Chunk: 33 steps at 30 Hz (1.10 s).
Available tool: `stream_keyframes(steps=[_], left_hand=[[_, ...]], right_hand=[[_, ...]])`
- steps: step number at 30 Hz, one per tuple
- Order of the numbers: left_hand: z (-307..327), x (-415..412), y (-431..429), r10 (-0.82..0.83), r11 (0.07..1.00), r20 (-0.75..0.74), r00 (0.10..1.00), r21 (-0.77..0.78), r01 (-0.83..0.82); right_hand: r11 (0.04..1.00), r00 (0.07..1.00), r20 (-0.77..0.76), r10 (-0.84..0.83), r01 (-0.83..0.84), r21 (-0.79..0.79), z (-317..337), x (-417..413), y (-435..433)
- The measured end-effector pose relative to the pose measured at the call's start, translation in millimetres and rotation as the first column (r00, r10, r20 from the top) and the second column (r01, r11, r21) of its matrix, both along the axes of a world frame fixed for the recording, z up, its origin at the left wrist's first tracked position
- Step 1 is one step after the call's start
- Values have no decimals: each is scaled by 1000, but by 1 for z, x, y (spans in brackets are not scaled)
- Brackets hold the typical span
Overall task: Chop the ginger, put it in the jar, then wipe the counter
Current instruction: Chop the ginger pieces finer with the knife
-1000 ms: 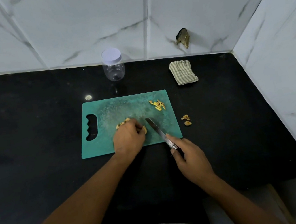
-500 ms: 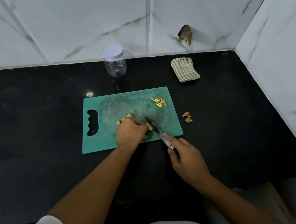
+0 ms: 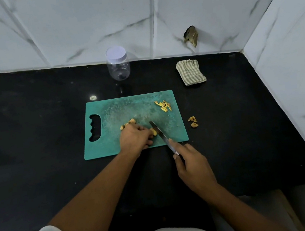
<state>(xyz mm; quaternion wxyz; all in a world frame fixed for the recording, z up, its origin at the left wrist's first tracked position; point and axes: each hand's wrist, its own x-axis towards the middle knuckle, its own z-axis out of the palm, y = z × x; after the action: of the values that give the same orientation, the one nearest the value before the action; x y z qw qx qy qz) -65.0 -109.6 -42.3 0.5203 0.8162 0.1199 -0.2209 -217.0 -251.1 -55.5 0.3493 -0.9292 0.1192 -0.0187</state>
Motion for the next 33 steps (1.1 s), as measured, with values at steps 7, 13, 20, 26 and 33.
stream_keyframes(steps=[7,13,20,26,33], left_hand=[[0,1,0,-11,1000,8,1000,-12,11],[-1,1,1,-13,1000,12,1000,-12,13],[-4,2,1,-26,1000,10,1000,-4,26],[-7,3,1,-32,999,14,999,6,32],[-7,4,1,-44,999,13,999,20,44]], right_hand=[[1000,1000,-3,16,-16,2,0,0,-2],[1000,1000,-13,20,-20,-15,-1,0,-2],[999,1000,-20,14,-15,-47,-2,-1,2],[992,999,-34,17,-21,-124,-5,-1,6],[968,993,-112,25,-52,-245,-1,5,12]])
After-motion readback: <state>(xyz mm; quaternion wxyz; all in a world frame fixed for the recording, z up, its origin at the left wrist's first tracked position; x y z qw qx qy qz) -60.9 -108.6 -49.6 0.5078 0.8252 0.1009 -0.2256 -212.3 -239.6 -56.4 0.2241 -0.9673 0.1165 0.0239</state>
